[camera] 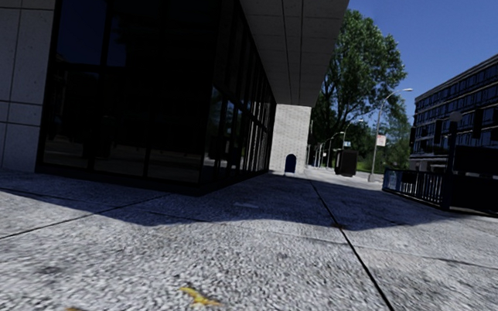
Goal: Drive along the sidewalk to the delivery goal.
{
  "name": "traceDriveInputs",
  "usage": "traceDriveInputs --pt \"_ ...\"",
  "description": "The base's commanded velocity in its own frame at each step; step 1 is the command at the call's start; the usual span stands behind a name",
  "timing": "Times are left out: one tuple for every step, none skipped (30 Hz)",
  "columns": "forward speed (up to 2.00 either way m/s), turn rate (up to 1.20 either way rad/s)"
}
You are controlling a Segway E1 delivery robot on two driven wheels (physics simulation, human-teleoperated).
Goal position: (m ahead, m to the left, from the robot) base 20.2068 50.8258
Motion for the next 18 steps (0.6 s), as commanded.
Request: traceDriveInputs --pt "1.34 0.09" --pt "1.34 0.26" --pt "1.34 0.26" --pt "1.35 0.38" --pt "1.35 0.49" --pt "1.35 0.55" --pt "1.35 0.56" --pt "1.35 0.57" --pt "1.35 0.57" --pt "1.35 0.57" --pt "1.35 0.57" --pt "1.35 0.57" --pt "1.35 0.57" --pt "1.35 0.57" --pt "1.37 0.57" --pt "1.38 0.57" --pt "1.38 0.57" --pt "1.39 0.57"
